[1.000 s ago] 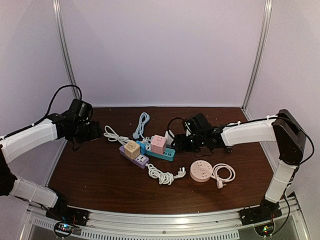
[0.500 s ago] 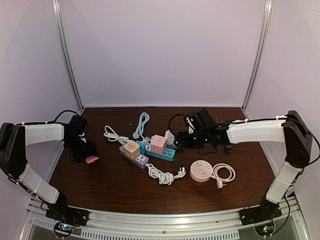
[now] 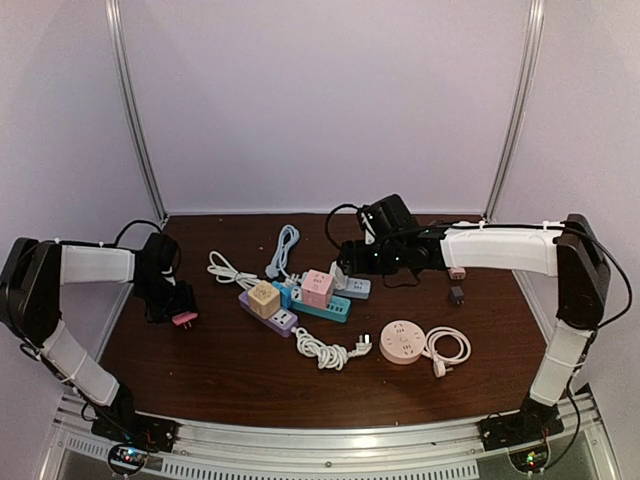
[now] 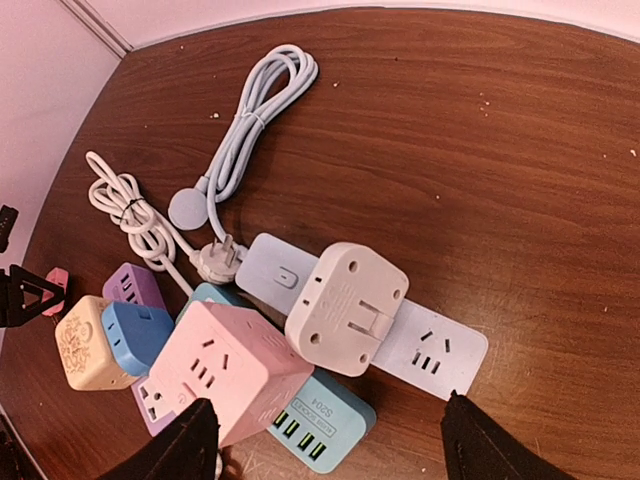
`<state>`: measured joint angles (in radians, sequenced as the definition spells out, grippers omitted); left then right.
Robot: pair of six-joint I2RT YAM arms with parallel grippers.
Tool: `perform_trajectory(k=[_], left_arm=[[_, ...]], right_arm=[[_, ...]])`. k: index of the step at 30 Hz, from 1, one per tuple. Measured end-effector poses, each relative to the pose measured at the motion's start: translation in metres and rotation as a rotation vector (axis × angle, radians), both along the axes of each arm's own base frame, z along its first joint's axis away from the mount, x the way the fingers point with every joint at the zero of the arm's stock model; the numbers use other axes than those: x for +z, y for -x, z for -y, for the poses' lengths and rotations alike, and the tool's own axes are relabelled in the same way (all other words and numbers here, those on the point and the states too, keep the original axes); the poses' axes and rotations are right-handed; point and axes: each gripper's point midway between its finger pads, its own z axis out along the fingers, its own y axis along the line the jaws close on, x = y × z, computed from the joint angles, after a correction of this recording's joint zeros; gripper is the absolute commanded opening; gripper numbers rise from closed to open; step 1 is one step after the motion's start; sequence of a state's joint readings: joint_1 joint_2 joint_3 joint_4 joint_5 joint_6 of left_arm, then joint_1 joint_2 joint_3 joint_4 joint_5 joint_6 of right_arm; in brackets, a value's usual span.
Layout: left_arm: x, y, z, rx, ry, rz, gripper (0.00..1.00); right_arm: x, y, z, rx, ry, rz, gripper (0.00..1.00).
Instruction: Pull the plug off the socket
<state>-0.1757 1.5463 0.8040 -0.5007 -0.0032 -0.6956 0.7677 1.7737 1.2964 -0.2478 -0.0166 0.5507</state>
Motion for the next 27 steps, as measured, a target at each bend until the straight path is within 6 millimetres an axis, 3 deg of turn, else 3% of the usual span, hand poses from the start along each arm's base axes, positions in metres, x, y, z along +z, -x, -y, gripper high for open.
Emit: perform_trajectory(k=[14, 22, 27], left_arm=[[-0.002, -0.014, -0.005, 0.006, -0.034, 0.064, 0.95], [0.015, -0.018, -0.004, -0.02, -0.032, 0.118, 0.97], [0.044, -0.023, 0.008, -0.067, -0.034, 0.197, 0.97]], right_arm=[[-0.021, -0.052, -0.029, -0.048, 0.117, -0.001, 0.82], [-0.054, -0.058, -0.029, -0.059, 0.198, -0.063, 0.81], [-0.059, -0.055, -0.022, -0.079, 0.233, -0.078, 0.66]])
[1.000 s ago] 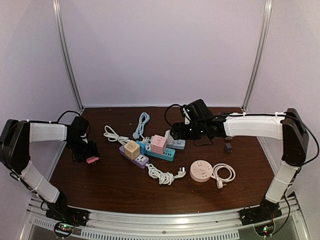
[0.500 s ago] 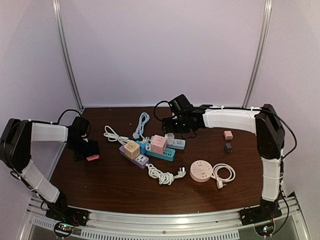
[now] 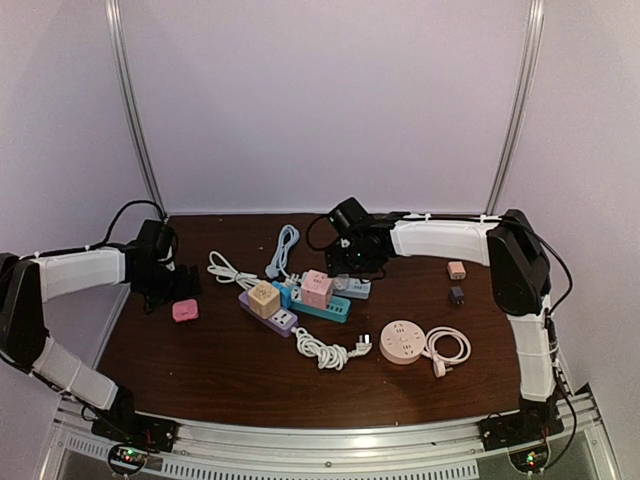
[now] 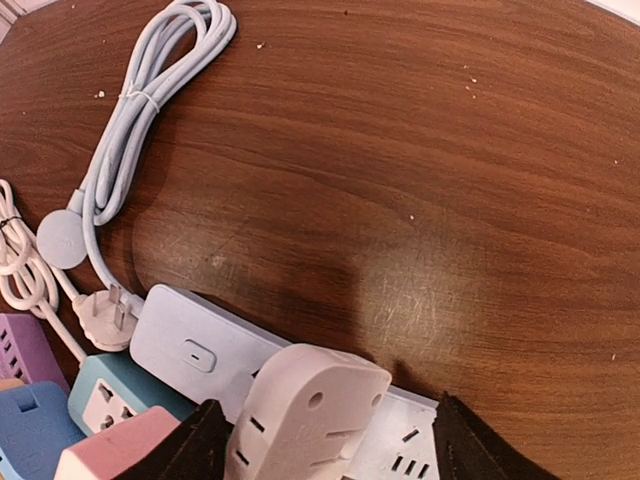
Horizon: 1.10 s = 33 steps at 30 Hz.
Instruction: Pull the plug off the socket
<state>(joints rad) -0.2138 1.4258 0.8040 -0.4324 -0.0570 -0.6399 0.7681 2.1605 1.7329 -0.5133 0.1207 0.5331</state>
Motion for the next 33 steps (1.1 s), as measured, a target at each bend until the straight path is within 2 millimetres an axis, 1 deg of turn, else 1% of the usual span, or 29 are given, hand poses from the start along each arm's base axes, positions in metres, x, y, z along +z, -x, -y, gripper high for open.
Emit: perform_trajectory(k=[3, 6, 8, 11, 12, 19, 23, 33], left_arm=[[0.022, -0.004, 0.014, -0.044, -0.004, 0.055, 0.97], [0.047, -0.008, 0.032, -0.095, -0.005, 0.112, 0.97], [0.06, -0.01, 0.043, -0.126, 0.001, 0.145, 0.97], [0.074, -0.012, 0.061, -0.17, 0.012, 0.176, 0.97], [0.077, -0.012, 0.065, -0.181, 0.015, 0.182, 0.97], [0.09, -0.008, 0.09, -0.245, 0.029, 0.201, 0.97], [0.096, -0.009, 0.105, -0.277, 0.037, 0.21, 0.97], [0.091, -0.01, 0.137, -0.34, 0.045, 0.189, 0.97]], right_arm=[[0.001, 0.0, 0.0, 0.0, -0.001, 0.002, 0.56], [0.002, 0.003, -0.003, -0.008, -0.016, 0.005, 0.47], [0.004, 0.003, -0.003, -0.007, -0.022, 0.008, 0.42], [0.008, 0.004, -0.002, -0.01, -0.026, 0.011, 0.35], [0.008, 0.004, -0.001, -0.012, -0.026, 0.011, 0.34], [0.011, 0.009, 0.006, -0.026, -0.032, 0.011, 0.33], [0.011, 0.009, 0.006, -0.035, -0.038, 0.008, 0.33], [0.009, 0.012, 0.01, -0.053, -0.055, 0.007, 0.34]])
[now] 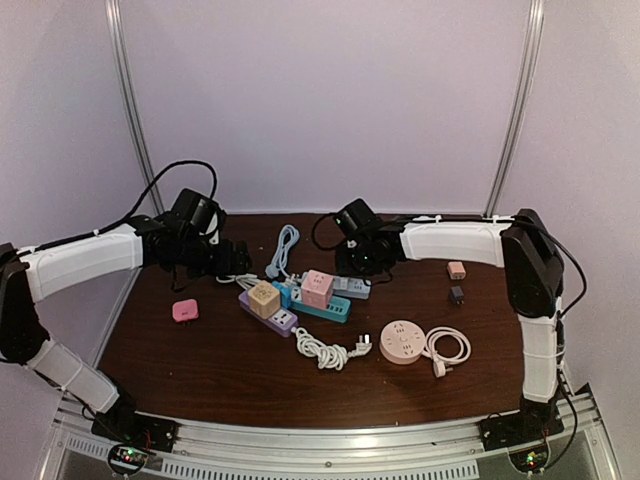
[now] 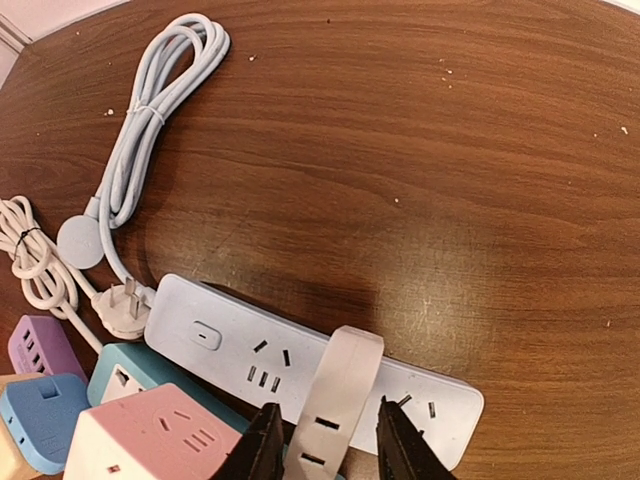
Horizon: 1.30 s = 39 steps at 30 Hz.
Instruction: Pull the plug off the socket
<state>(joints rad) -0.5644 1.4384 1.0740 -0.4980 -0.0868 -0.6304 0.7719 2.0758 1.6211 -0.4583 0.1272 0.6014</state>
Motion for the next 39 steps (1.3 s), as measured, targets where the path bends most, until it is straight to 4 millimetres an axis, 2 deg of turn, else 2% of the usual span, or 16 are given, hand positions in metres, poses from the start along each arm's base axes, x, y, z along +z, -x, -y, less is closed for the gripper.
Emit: perform_trajectory(k=[7, 12, 19, 22, 28, 32, 35, 39], left_arm=[[0.002, -0.001, 0.016, -0.028, 0.008, 0.003, 0.97], [0.002, 0.0, 0.028, -0.051, 0.012, 0.003, 0.97], [0.004, 0.0, 0.047, -0.09, 0.047, -0.002, 0.97], [0.003, -0.001, 0.061, -0.12, 0.086, -0.016, 0.97], [0.0, 0.003, 0.094, -0.195, 0.145, -0.048, 0.96], [0.008, 0.01, 0.13, -0.271, 0.19, -0.049, 0.93], [0.014, 0.016, 0.161, -0.328, 0.22, -0.048, 0.81], [0.013, 0.027, 0.21, -0.408, 0.249, -0.052, 0.6]], right_arm=[[-0.002, 0.005, 0.0, 0.004, -0.016, -0.012, 0.33], [-0.014, 0.013, 0.006, 0.007, 0.01, -0.053, 0.29], [-0.013, 0.013, 0.006, -0.012, -0.003, -0.058, 0.13], [-0.012, 0.009, 0.012, -0.025, 0.016, -0.043, 0.08], [-0.012, 0.017, 0.047, -0.047, 0.083, -0.051, 0.04], [-0.013, 0.026, 0.08, -0.063, 0.117, -0.065, 0.04], [-0.014, 0.043, 0.109, -0.071, 0.139, -0.081, 0.03], [-0.013, 0.066, 0.132, -0.062, 0.145, -0.097, 0.02]])
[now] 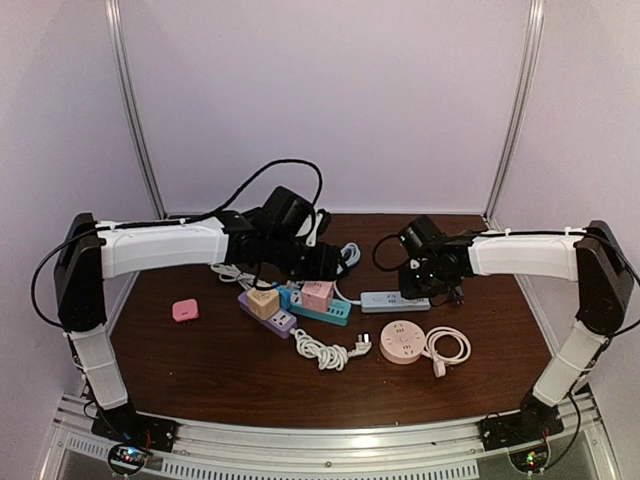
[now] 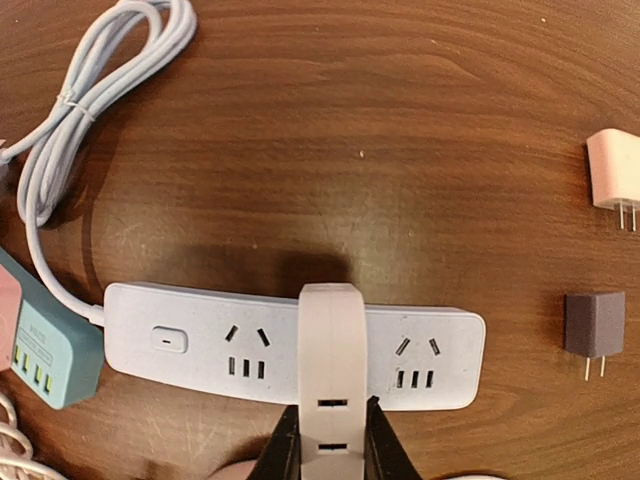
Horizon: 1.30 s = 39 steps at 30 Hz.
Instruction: Pull the plug off the socket
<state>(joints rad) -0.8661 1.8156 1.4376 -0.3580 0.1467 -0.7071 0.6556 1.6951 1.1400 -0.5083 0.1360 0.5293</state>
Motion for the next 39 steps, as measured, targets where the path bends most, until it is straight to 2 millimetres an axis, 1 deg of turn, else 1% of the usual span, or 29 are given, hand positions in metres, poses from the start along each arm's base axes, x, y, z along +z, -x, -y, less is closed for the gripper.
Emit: perform_trajectory(k=[2, 5, 7, 9, 11, 15, 18, 21, 24, 30, 35, 39], left_arm=[[-0.006, 0.007, 0.021, -0.034, 0.004, -0.01, 0.49], [-0.02, 0.016, 0.051, -0.074, 0.003, -0.022, 0.35], [-0.033, 0.022, 0.067, -0.096, -0.004, -0.036, 0.3], [-0.046, 0.027, 0.079, -0.112, -0.015, -0.049, 0.27], [-0.058, 0.028, 0.087, -0.12, -0.026, -0.057, 0.25], [-0.071, 0.022, 0.096, -0.121, -0.037, -0.057, 0.23], [-0.073, 0.016, 0.102, -0.118, -0.039, -0.044, 0.22], [-0.072, 0.009, 0.11, -0.119, -0.031, -0.024, 0.21], [-0.075, 0.004, 0.116, -0.12, -0.034, -0.012, 0.19], [-0.093, -0.007, 0.119, -0.115, -0.053, -0.013, 0.17], [-0.109, -0.01, 0.117, -0.11, -0.075, -0.029, 0.13], [-0.121, -0.012, 0.119, -0.111, -0.087, -0.036, 0.11]], right_arm=[[0.0, 0.011, 0.008, 0.008, -0.002, -0.004, 0.02], [-0.002, 0.026, 0.014, 0.023, -0.018, -0.015, 0.01], [-0.003, 0.033, 0.015, 0.034, -0.038, -0.017, 0.0], [-0.003, 0.037, 0.015, 0.042, -0.058, -0.016, 0.0], [-0.004, 0.037, 0.013, 0.046, -0.078, -0.007, 0.0], [-0.003, 0.036, 0.009, 0.046, -0.108, 0.001, 0.0], [-0.003, 0.032, -0.001, 0.06, -0.148, 0.009, 0.0], [-0.002, 0.029, -0.008, 0.06, -0.183, 0.021, 0.0], [-0.002, 0.025, -0.014, 0.06, -0.213, 0.032, 0.0], [-0.003, 0.021, -0.02, 0.051, -0.246, 0.035, 0.0], [-0.003, 0.02, -0.02, 0.037, -0.272, 0.033, 0.0], [-0.004, 0.02, -0.021, 0.033, -0.296, 0.033, 0.0]])
